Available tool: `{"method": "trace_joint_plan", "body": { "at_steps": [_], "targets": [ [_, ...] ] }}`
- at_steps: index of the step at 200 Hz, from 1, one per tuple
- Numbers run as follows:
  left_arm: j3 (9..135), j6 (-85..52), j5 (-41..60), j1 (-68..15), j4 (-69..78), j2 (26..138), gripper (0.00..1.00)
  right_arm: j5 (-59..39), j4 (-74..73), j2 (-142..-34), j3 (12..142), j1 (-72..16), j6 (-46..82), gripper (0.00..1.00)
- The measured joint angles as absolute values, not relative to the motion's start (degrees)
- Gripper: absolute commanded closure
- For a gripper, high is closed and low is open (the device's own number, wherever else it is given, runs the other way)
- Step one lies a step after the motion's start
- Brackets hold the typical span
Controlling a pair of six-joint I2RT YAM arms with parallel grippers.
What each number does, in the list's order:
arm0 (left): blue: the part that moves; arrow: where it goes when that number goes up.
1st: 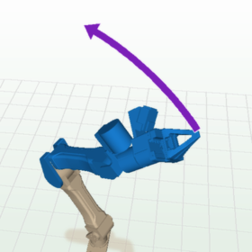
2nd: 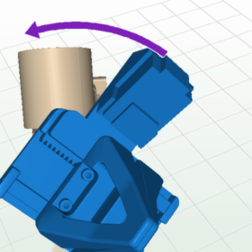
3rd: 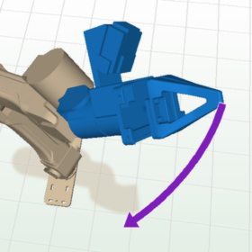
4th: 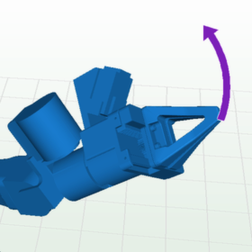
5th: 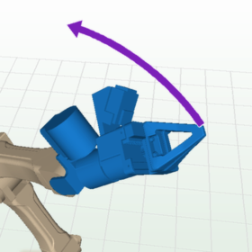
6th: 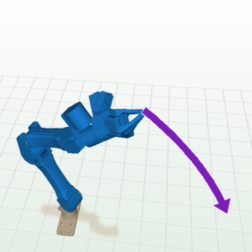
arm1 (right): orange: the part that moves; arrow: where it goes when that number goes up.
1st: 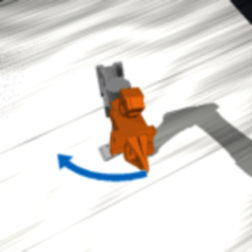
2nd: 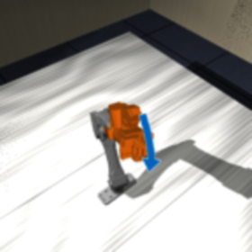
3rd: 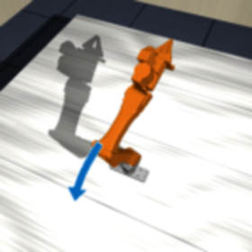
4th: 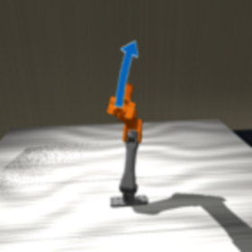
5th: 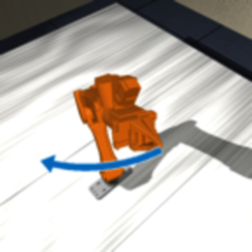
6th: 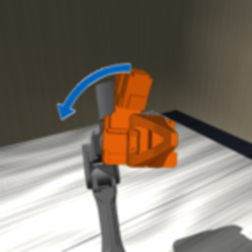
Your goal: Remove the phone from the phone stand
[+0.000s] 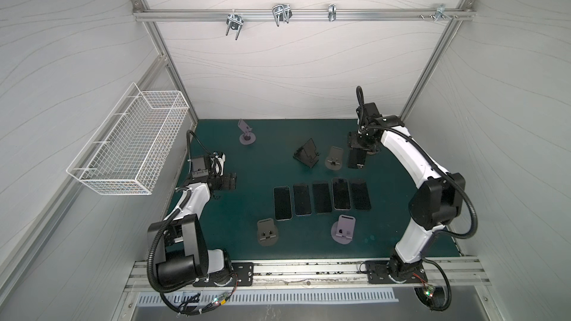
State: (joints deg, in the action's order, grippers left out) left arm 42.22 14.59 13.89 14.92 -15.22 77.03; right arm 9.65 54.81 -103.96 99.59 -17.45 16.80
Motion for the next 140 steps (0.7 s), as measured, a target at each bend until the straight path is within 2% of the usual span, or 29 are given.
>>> {"method": "trace_joint_plan", "body": {
  "at_steps": [85,140],
  "targets": [
    [42.22,14.61,13.89,14.92,-15.22,77.03,0.12,10.41,56.64,-120.66,111.44,-14.28,11.92,0.32],
    [42.26,14.61,13.89,14.92,-15.29,77.14,0.12,8.67,57.54,-124.88,112.44,-12.73,11.66,0.32]
  ]
}}
